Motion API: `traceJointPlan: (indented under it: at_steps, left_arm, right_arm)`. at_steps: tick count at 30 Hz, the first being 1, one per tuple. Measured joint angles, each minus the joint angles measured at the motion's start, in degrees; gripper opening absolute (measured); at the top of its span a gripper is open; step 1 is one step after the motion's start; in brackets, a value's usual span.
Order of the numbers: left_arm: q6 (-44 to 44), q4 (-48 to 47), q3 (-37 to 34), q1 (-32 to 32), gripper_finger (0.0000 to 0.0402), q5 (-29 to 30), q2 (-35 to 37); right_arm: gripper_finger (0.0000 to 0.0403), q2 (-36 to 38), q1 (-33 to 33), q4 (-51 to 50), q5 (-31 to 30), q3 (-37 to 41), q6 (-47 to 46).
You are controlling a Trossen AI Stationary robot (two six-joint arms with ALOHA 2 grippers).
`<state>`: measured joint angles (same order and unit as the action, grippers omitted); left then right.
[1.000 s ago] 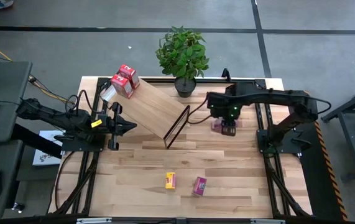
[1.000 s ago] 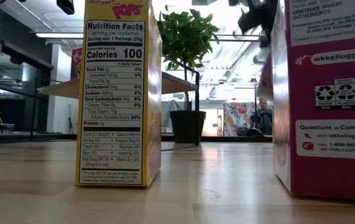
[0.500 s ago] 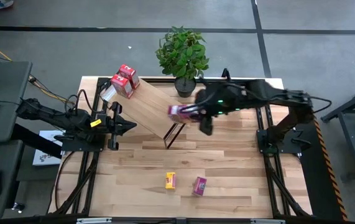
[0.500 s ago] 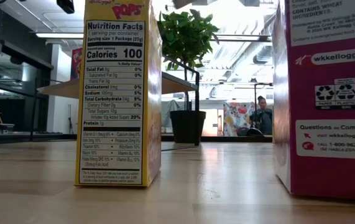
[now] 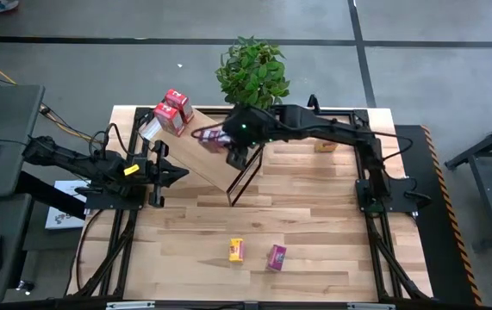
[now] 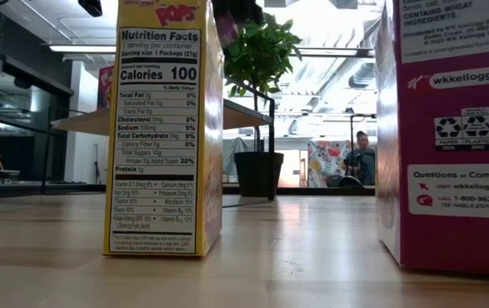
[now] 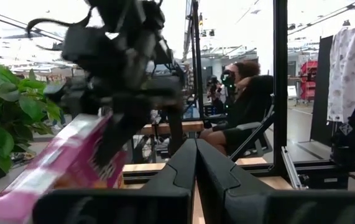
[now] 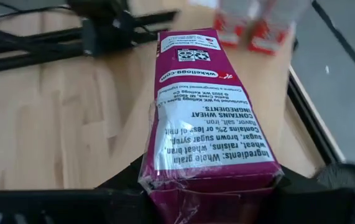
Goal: Stack cereal on shelf
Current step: Put the top pink cereal box on the shelf
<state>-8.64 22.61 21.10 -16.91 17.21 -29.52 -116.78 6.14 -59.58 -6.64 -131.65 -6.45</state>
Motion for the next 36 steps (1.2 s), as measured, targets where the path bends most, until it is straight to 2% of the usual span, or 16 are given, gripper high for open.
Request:
traceJointPlan:
  at_steps: [4, 6, 11, 14, 18, 23, 28, 36]
  left_arm:
    - [-0.02, -0.16, 0.0, 0.0, 0.0001, 0.05, -0.09]
    - [-0.56, -0.14, 0.0, -0.01, 0.0001, 2.15, -0.17]
    - [-1.8, 1.27, 0.0, 1.06, 0.0001, 18.42, -4.38]
    - [-5.13, 4.19, 0.02, 3.56, 0.0, 22.31, -7.64]
    - [-4.86, 2.05, 2.59, 8.58, 0.0, 21.42, -11.79]
    - [-1.46, -1.44, 6.34, 14.55, 0.0, 13.39, -18.52]
    - [0.65, -1.47, 7.59, 18.1, 0.0, 13.04, -23.38]
    - [4.44, -4.31, 7.58, 20.16, 0.0, 12.4, -27.52]
  right_arm:
    - [0.0145, -0.64, 3.05, -4.33, 1.67, 0.17, -3.15]
    - [0.0145, -0.84, 4.06, -6.04, 3.47, 0.25, -3.22]
    - [0.0145, -0.78, 3.37, -6.57, 7.8, 0.26, -0.02]
    - [0.0145, -0.78, 2.56, -6.14, 7.79, 0.25, 2.87]
    - [0.0145, -0.78, 1.78, -5.98, 7.68, 0.25, 3.86]
    - [0.0145, -0.78, 1.61, -5.91, 7.14, 0.27, 4.01]
    - [0.0145, -0.78, 1.7, -6.0, 6.93, 0.25, 4.85]
    - [0.0145, -0.78, 1.74, -6.13, 5.56, 0.32, 4.92]
